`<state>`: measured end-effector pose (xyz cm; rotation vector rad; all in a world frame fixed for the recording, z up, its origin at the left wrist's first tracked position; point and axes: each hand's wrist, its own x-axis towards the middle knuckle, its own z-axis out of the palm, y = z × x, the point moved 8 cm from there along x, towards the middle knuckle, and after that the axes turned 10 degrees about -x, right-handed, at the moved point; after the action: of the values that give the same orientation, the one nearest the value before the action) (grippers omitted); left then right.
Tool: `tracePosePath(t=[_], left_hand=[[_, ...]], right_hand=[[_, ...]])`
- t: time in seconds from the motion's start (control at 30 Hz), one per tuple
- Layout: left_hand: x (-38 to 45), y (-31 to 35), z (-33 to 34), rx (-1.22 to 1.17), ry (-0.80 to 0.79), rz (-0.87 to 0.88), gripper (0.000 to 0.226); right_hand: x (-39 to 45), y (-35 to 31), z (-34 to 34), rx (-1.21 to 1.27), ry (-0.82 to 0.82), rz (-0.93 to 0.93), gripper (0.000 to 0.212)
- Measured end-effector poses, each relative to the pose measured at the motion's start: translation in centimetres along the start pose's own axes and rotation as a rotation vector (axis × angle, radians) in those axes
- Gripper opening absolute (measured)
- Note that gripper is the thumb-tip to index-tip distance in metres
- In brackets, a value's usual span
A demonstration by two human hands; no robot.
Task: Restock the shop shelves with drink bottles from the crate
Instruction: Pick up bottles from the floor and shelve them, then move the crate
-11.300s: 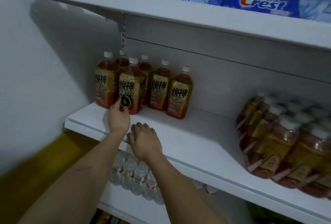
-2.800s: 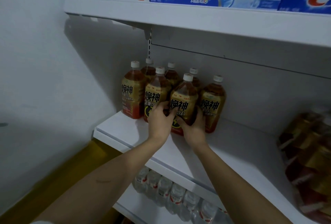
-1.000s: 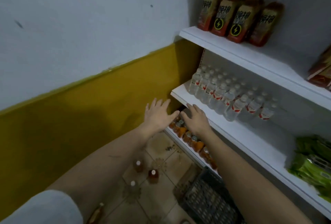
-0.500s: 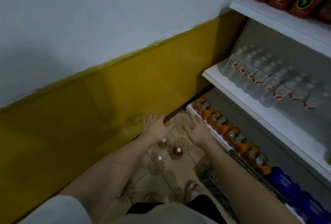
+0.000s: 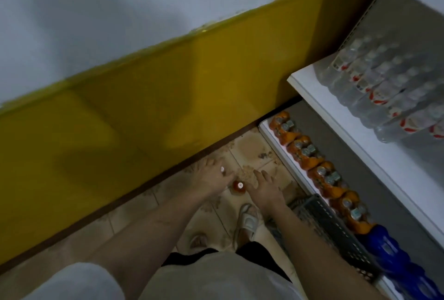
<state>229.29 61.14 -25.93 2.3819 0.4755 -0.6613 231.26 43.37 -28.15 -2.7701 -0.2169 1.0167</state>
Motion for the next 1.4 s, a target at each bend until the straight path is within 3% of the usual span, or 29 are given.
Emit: tracePosePath(t=[0.23,0.37,0.53,0.73,0.97,1.07,1.2,1.3,1.4], left_hand=[[5.8,1.1,8.0,-0.271,-0.169,-0.182,0.069],[9.1,-0.5,12.7,-0.431,-0.165,-0.276,0.063],[15.5,-6.3,21.7,-0.331,-0.26,-0.298,0.079],[27.6,-14.6,32.0,-0.237,-0.299,-0.243,0.088],[37.8,-19.6,42.6,-0.197,-0.265,-0.137,0.099],[40.3,-19.9,45.8,-0.251,-0.235,-0.14,0.103],[41.7,-19.8,46.3,-0.215,-0.13,-0.09,0.076],[41.3,-19.5,45.7,-0.119,-0.161,-0.047,0.081],[40.4,-18.1,44.5,-0.098,-0.209,-0.029,0.084]], right_hand=[[5.8,4.9,4.5,0.063,-0.151,-0.087,0.069],[10.0,7.9,8.1,0.056,-0.215,-0.068,0.064],[17.2,11.8,14.6,0.163,-0.269,0.02,0.054],[29.8,15.0,26.2,0.127,-0.333,0.041,0.086],[41.6,15.2,36.0,0.006,-0.203,-0.137,0.101],[43.9,14.5,38.6,0.001,-0.113,-0.207,0.095],[44.8,14.7,39.6,0.002,-0.002,-0.222,0.075],[44.5,15.0,38.8,-0.01,-0.004,-0.246,0.065],[43.5,15.0,36.9,0.008,-0.052,-0.236,0.071]])
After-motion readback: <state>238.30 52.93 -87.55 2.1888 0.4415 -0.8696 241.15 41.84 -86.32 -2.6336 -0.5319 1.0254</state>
